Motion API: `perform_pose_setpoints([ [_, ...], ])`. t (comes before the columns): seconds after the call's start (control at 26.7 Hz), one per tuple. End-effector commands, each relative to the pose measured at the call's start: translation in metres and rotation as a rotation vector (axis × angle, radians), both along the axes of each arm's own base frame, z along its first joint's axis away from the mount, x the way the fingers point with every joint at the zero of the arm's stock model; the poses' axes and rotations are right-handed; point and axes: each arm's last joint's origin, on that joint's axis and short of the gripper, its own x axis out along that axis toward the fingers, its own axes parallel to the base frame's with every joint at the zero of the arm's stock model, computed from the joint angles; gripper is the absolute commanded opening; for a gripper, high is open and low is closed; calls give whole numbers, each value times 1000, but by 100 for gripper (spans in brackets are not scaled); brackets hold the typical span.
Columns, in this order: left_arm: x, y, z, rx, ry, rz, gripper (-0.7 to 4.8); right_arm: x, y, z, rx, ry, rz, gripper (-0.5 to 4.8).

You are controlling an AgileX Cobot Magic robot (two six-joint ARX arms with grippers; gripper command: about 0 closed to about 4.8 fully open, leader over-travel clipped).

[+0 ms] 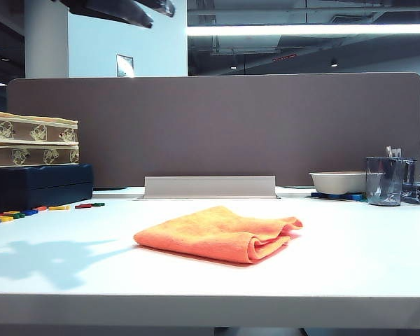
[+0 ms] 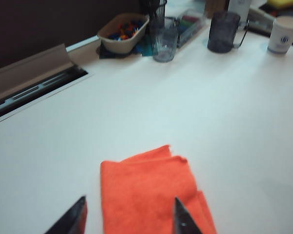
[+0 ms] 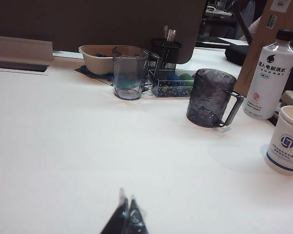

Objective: Use an orange cloth to wipe the letter magnets on the table away for a distance.

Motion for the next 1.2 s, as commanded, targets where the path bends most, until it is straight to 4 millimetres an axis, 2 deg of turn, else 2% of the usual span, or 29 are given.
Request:
perform_pose_setpoints([
  [0.04,-8,10,-1,43,-27,30,216,-1,0,2,0,-26,0,-1],
  [0.15,-14,24,-5,33,-44,69,214,-1,0,2,0,-26,0,-1],
  [0.41,-34,44,-32,42,-31,104,212,0,0,2,0,-25,-1,-1],
  [0.49,-42,50,-42,45,-29,115,168,-1,0,2,0,-26,-1,-1],
  [0.6,-51,55,-52,44,-32,117,62,-1,0,2,0,-26,0,-1],
  [0.64,-53,57,-55,43,-33,117,47,-1,0,2,0,-26,-1,-1],
  [0.79,-62,62,-67,52,-35,143,47,-1,0,2,0,-26,0,-1],
  [0.9,-70,69,-85,71,-43,204,47,-1,0,2,0,-26,-1,-1],
  [1.2,-83,78,-117,43,-80,254,48,-1,0,2,0,-26,0,-1],
])
